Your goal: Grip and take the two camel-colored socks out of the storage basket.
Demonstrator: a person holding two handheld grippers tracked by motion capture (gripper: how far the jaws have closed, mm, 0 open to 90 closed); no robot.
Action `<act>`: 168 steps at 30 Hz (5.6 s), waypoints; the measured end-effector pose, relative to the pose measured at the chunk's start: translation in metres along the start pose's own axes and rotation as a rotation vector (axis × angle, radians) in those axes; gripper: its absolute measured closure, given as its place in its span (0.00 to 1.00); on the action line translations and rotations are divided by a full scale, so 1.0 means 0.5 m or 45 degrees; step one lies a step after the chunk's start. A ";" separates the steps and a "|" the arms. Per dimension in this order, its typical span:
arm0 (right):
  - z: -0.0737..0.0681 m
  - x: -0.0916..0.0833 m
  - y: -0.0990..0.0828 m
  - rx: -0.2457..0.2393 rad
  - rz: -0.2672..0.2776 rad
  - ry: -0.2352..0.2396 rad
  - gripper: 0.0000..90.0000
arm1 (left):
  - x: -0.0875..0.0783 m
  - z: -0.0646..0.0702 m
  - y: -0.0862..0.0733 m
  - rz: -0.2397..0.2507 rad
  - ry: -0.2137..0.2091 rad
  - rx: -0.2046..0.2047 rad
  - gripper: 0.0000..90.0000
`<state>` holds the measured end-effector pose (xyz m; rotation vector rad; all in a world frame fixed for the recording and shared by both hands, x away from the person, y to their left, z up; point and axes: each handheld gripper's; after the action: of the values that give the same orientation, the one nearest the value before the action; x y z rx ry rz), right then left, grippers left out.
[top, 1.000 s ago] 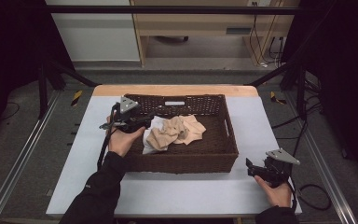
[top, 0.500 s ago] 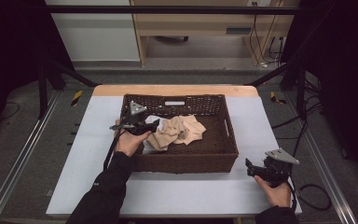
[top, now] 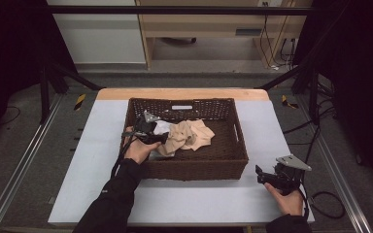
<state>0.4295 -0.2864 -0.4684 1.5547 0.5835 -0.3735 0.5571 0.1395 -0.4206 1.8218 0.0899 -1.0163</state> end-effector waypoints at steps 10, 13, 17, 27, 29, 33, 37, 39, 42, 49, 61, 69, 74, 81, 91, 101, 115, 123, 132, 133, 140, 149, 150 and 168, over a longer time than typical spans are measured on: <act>-0.001 0.002 0.000 -0.005 -0.006 0.001 0.06 | 0.018 0.015 -0.006 -0.068 -0.026 0.036 0.36; -0.001 0.002 0.000 -0.010 -0.012 0.000 0.06 | 0.023 0.014 -0.008 -0.082 -0.049 0.050 0.37; -0.001 0.004 -0.001 -0.012 -0.017 -0.001 0.06 | 0.025 0.013 -0.010 -0.104 -0.066 0.064 0.45; -0.002 0.005 -0.001 -0.011 -0.028 0.001 0.06 | 0.023 0.010 -0.012 -0.124 -0.120 0.084 0.76; -0.001 0.006 -0.001 -0.007 -0.028 0.000 0.06 | 0.018 0.008 -0.010 -0.121 -0.121 0.067 0.85; -0.001 0.005 -0.001 -0.006 -0.029 0.000 0.06 | 0.012 0.007 -0.011 -0.086 -0.124 0.054 0.90; -0.001 0.004 -0.001 -0.006 -0.027 -0.003 0.06 | 0.004 0.004 -0.009 -0.032 -0.121 0.046 0.90; 0.000 0.004 -0.001 -0.005 -0.026 -0.002 0.06 | 0.000 0.003 -0.009 -0.012 -0.124 0.039 0.91; -0.001 0.004 -0.001 -0.006 -0.027 -0.005 0.06 | -0.011 -0.003 -0.007 0.071 -0.117 -0.003 0.91; 0.000 0.003 0.000 -0.001 -0.024 -0.009 0.06 | -0.034 -0.010 0.003 0.250 -0.108 -0.049 0.91; 0.001 0.003 0.000 -0.005 -0.020 -0.012 0.06 | -0.116 -0.019 0.055 0.518 -0.098 -0.076 0.91; 0.001 0.001 0.000 -0.004 -0.012 -0.021 0.06 | -0.178 -0.019 0.074 0.614 -0.104 -0.071 0.91; 0.002 0.001 0.001 -0.005 -0.008 -0.026 0.06 | -0.212 -0.022 0.073 0.653 -0.114 -0.080 0.91; 0.002 -0.001 0.001 0.002 0.000 -0.027 0.06 | -0.255 -0.041 0.052 0.698 -0.086 -0.096 0.91; 0.002 -0.001 0.001 0.003 -0.003 -0.031 0.06 | -0.320 -0.090 -0.003 0.741 -0.018 -0.158 0.91; 0.002 -0.001 0.001 0.000 -0.004 -0.032 0.06 | -0.365 -0.135 -0.066 0.742 0.058 -0.208 0.91; 0.001 -0.001 0.000 0.001 -0.009 -0.038 0.06 | -0.365 -0.180 -0.176 0.667 0.144 -0.310 0.91; 0.001 -0.003 -0.001 -0.005 -0.002 -0.030 0.06 | -0.345 -0.186 -0.213 0.582 0.180 -0.333 0.91; -0.001 -0.007 -0.002 -0.011 0.005 -0.023 0.06 | -0.299 -0.197 -0.286 0.375 0.222 -0.353 0.91; -0.001 -0.008 -0.002 -0.009 0.002 -0.022 0.06 | -0.295 -0.198 -0.291 0.356 0.221 -0.358 0.91; -0.001 -0.008 -0.003 -0.011 0.001 -0.023 0.06 | -0.261 -0.193 -0.309 0.217 0.181 -0.349 0.91; -0.001 -0.007 -0.003 -0.013 0.001 -0.023 0.06 | -0.233 -0.188 -0.320 0.146 0.170 -0.317 0.77; -0.001 -0.007 -0.003 -0.012 0.000 -0.023 0.06 | -0.235 -0.188 -0.319 0.157 0.176 -0.325 0.74; 0.001 -0.007 0.000 -0.003 0.012 -0.026 0.06 | -0.301 -0.162 -0.249 0.434 0.207 -0.339 0.52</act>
<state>0.4265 -0.2876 -0.4665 1.5496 0.5603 -0.3810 0.4488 0.3199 -0.3985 1.6037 0.0108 -0.5865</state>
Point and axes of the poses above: each handheld gripper's, and its own axes: x roughly forward along the jaws, y roughly out of its top, z roughly to its right, and after that the axes turned 8 degrees about x, right-handed
